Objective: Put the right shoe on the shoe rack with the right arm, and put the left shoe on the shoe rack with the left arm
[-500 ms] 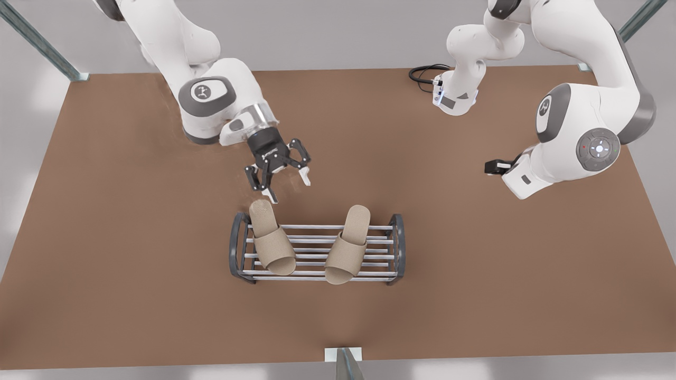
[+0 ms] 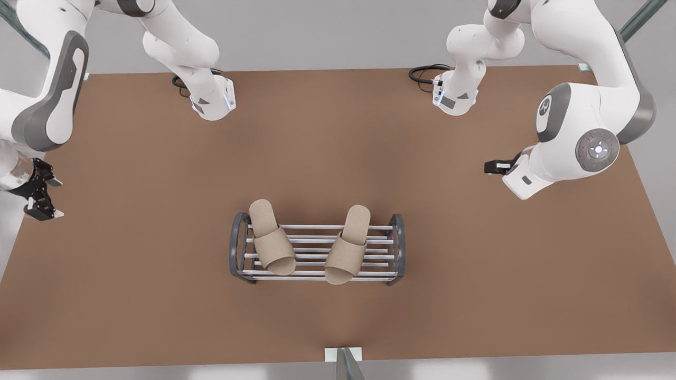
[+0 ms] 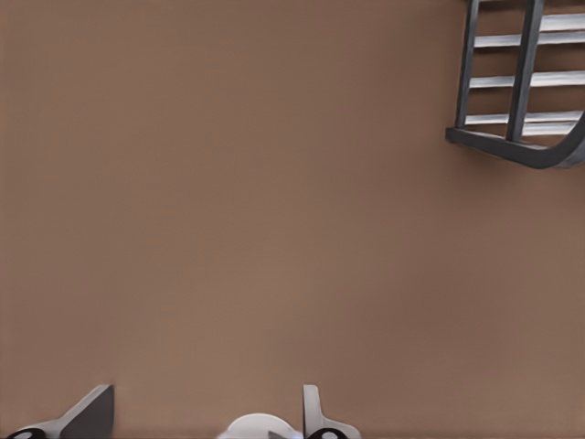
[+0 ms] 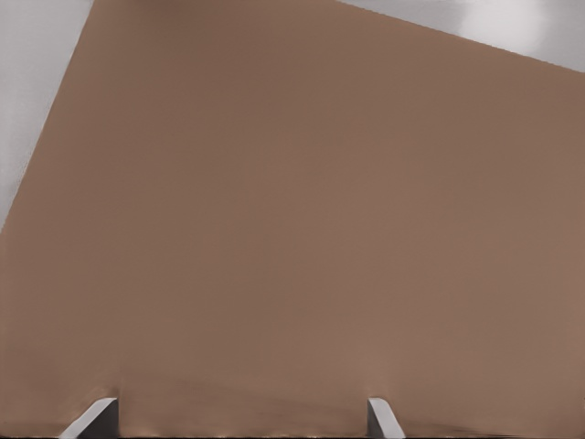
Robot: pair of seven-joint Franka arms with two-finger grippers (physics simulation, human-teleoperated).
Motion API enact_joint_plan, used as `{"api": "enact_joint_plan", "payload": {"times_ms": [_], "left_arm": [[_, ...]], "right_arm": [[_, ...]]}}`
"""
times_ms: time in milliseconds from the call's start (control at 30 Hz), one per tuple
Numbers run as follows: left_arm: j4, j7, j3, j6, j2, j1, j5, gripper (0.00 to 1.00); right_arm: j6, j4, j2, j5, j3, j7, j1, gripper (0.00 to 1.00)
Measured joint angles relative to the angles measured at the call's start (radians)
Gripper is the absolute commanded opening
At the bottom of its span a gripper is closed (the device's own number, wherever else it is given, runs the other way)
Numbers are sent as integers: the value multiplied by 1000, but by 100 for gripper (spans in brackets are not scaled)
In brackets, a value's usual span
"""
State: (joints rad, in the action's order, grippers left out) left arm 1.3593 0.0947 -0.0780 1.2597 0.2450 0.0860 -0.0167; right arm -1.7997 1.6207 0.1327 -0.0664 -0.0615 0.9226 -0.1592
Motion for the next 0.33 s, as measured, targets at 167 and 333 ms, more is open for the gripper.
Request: {"api": "enact_joint_plan", "payload": {"times_ms": [167, 333], "left_arm": [[-6, 13, -11, -1, 12, -1, -3, 100], [-6, 24, -15, -1, 21, 0, -3, 100]], "right_arm": [[136, -303, 206, 36, 50, -223, 116, 100], [123, -312, 215, 40, 50, -504, 85, 100]]}}
